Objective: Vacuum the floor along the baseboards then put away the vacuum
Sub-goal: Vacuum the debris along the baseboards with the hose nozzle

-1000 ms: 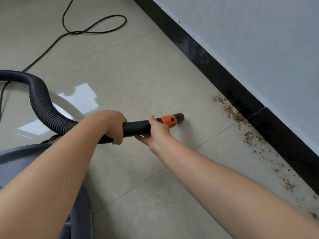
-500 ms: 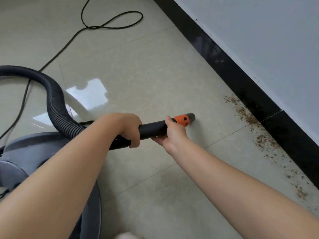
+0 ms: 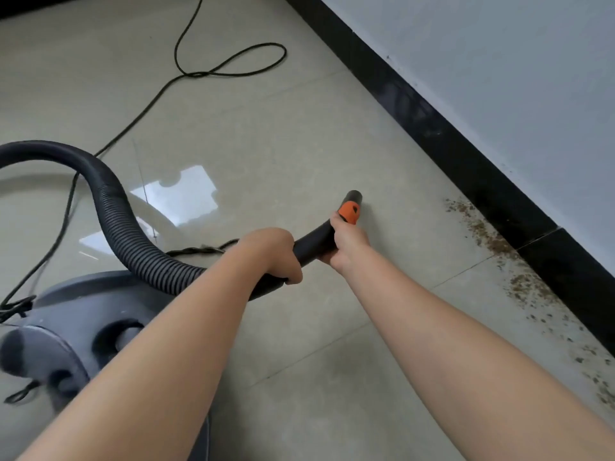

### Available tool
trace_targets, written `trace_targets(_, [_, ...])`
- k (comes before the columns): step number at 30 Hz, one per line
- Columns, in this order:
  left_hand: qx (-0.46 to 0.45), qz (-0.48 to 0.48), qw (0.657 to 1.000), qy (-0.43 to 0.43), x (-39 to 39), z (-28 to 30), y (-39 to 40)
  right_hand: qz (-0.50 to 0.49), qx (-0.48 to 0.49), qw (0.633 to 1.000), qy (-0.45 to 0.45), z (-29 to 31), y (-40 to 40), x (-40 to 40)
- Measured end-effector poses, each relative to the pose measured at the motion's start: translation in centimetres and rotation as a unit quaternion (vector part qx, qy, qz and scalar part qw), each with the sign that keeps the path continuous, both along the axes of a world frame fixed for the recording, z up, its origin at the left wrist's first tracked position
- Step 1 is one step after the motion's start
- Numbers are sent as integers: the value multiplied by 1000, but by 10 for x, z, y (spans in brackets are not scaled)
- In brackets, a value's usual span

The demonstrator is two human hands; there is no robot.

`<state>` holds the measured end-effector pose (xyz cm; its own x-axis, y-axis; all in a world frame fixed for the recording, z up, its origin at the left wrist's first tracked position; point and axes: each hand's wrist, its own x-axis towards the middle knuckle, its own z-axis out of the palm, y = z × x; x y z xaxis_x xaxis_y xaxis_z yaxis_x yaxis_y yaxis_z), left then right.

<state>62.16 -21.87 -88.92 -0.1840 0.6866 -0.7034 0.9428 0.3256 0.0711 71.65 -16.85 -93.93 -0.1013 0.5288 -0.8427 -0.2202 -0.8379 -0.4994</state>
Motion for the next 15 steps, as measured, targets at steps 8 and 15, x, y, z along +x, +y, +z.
trace_targets(8, [191,-110,974,55,28,-12,7,-74,16,995,-70,0,47,49])
trace_targets(15, [197,-112,973,-40,34,-11,22,-118,26,989,-86,-6,46,78])
